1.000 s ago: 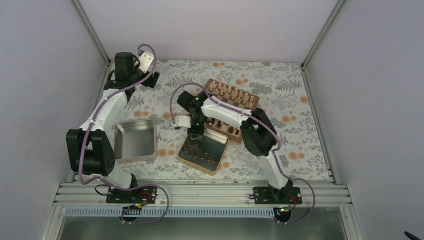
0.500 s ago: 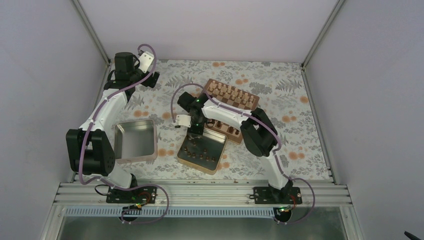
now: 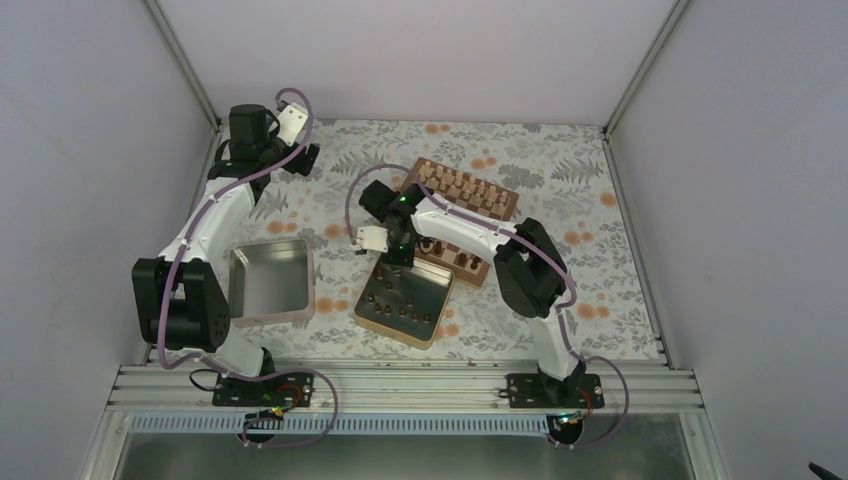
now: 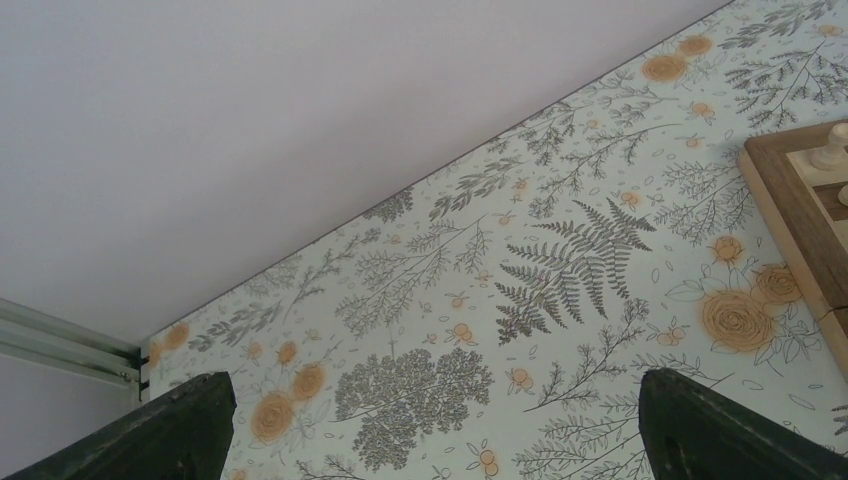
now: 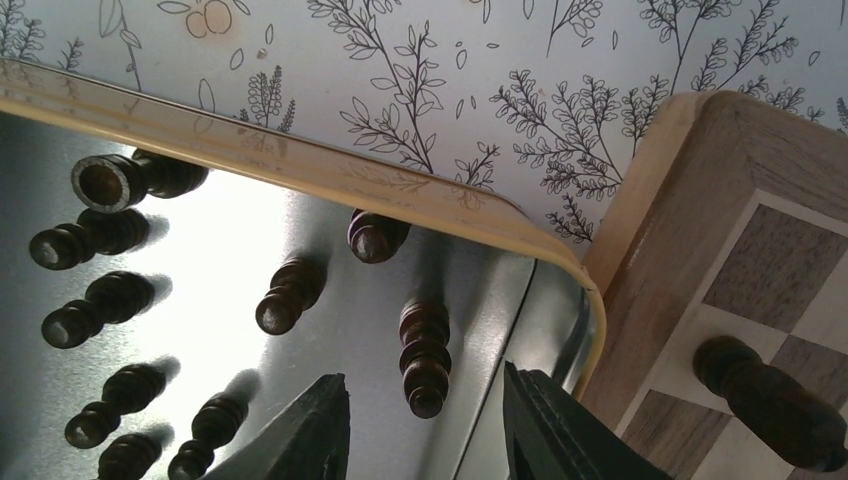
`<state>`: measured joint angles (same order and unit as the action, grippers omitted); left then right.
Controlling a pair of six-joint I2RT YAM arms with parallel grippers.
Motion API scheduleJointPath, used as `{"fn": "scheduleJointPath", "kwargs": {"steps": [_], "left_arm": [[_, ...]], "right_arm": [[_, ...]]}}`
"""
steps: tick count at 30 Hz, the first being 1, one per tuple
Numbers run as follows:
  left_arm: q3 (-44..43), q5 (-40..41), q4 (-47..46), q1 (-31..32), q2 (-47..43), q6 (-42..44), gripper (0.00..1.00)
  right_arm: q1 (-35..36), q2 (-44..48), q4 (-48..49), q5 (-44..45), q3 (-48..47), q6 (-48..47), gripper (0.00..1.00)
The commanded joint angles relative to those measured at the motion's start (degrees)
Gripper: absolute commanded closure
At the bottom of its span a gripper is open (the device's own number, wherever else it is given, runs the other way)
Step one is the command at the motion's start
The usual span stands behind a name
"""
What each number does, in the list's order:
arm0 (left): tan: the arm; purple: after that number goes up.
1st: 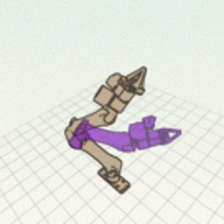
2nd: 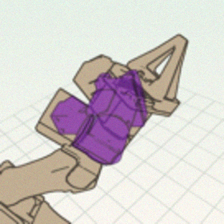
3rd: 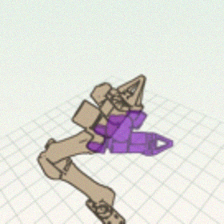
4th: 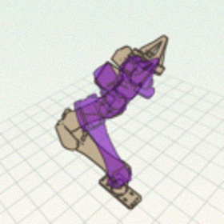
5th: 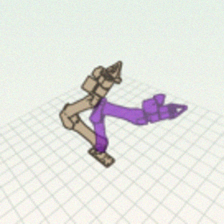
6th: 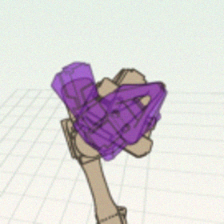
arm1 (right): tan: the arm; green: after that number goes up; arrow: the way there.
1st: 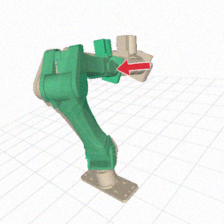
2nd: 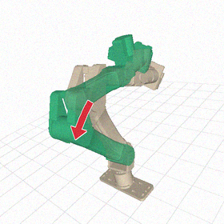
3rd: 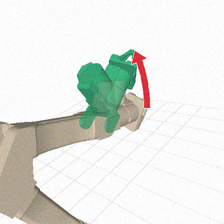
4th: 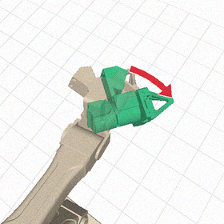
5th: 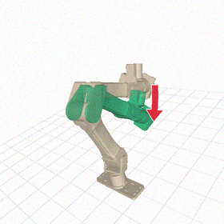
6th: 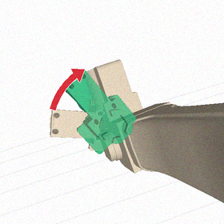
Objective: Set up the chess pieces on the board
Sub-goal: Pick up the chess piece from the storage box.
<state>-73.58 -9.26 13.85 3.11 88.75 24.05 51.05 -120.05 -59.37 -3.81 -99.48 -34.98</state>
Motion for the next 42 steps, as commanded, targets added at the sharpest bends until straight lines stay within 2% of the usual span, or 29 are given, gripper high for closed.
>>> {"fn": "scheduleJointPath", "kwargs": {"steps": [1, 23, 29, 36, 42], "left_arm": [[0.1, -0.9, -0.6, -0.1, -1.6, 0.5, 0.00], [0.5, -0.8, -0.9, -0.1, -1.2, 0.5, 0.00], [0.5, -0.9, -0.9, -0.1, -1.2, 0.6, 0.00], [0.4, -1.2, -0.9, -0.1, -0.9, 0.6, 0.00], [0.2, -1.3, -0.9, -0.1, -1.1, 0.4, 0.00]], "right_arm": [[0.6, 1.0, -0.9, 1.0, 0.6, -1.3, 0.59], [-0.1, -2.6, -0.2, 0.8, 0.8, -2.6, 0.61], [-0.3, -3.7, -0.3, 0.5, 0.3, -2.9, 0.67], [-0.4, -3.7, -0.7, 0.7, -0.1, -2.5, 0.84], [-0.6, -1.9, -2.0, 0.0, -1.1, -2.2, 0.90]]}}
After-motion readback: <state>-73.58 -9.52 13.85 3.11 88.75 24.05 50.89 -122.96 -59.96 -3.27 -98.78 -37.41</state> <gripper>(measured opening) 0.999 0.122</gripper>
